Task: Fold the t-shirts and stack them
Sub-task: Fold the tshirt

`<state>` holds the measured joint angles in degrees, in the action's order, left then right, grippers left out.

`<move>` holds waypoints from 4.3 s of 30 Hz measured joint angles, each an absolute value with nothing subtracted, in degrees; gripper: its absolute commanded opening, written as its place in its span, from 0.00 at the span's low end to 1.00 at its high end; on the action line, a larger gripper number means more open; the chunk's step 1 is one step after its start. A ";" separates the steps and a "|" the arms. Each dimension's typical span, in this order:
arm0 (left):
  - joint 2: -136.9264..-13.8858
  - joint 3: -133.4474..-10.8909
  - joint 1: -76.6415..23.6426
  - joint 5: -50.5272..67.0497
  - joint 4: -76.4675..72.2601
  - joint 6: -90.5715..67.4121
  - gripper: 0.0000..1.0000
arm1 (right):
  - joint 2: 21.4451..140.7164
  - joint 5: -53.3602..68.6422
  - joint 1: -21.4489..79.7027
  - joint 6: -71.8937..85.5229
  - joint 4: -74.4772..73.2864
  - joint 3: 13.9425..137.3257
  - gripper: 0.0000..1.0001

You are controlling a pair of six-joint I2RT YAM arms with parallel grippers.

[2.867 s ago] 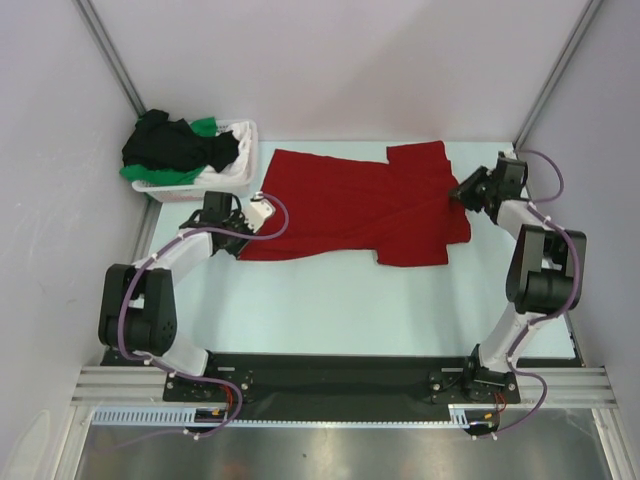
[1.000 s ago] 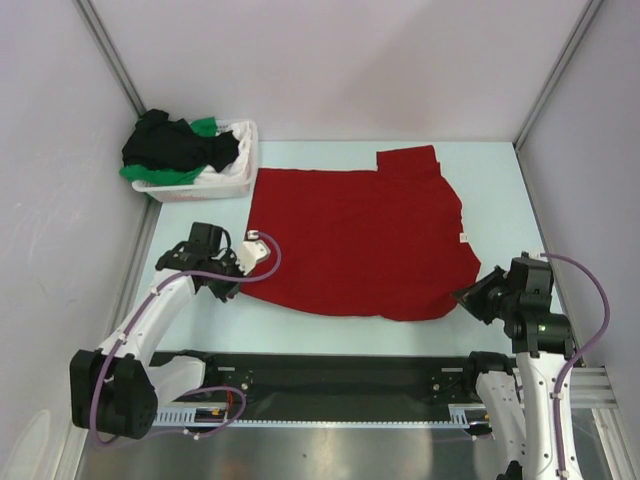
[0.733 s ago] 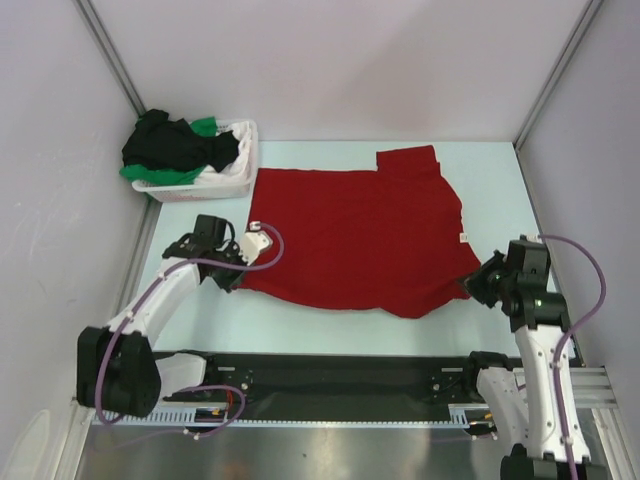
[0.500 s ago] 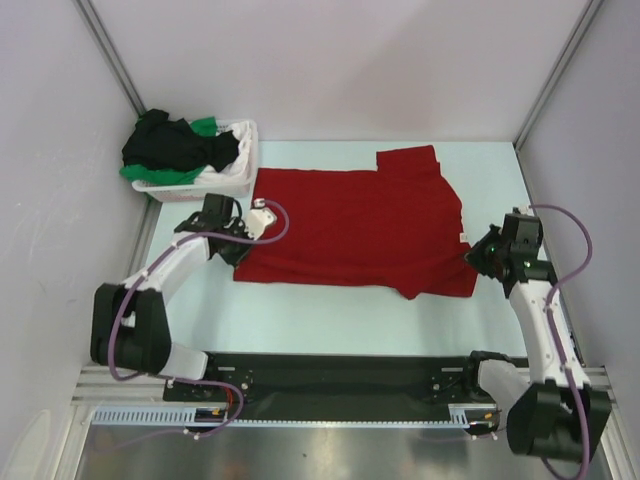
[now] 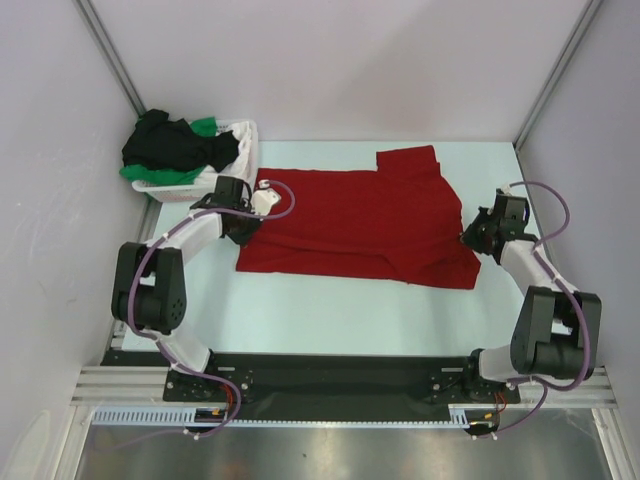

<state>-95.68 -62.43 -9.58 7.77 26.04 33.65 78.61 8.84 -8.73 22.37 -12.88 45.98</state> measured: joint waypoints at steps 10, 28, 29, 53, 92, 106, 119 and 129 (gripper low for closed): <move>-97.62 -63.09 -9.63 4.60 25.19 32.40 0.03 | 88.88 11.49 -8.82 20.69 -9.08 54.98 0.00; -99.98 -71.70 -9.67 -3.57 22.17 25.98 0.56 | 91.90 5.04 -10.44 20.71 -15.07 63.51 0.61; -98.19 -70.72 -9.87 -2.04 22.20 26.17 0.54 | 90.00 4.32 -10.94 21.30 -16.01 61.89 0.61; -90.45 -46.46 -14.74 1.41 18.00 45.36 0.00 | 80.40 2.81 -13.85 26.81 -13.52 36.99 0.12; -88.12 -55.27 -7.18 9.93 32.16 36.32 0.72 | 68.73 3.53 -2.50 35.22 -27.42 36.45 0.15; -88.60 -55.27 -7.53 8.64 30.11 34.44 0.74 | 86.50 4.84 4.58 34.76 -21.58 46.48 0.15; -88.64 -56.71 -7.60 7.35 31.07 34.48 0.75 | 103.96 4.71 6.33 32.58 -20.51 64.51 0.19; -88.62 -61.21 -9.43 9.41 32.97 34.54 0.75 | 108.79 4.05 7.77 31.46 -19.81 74.00 0.31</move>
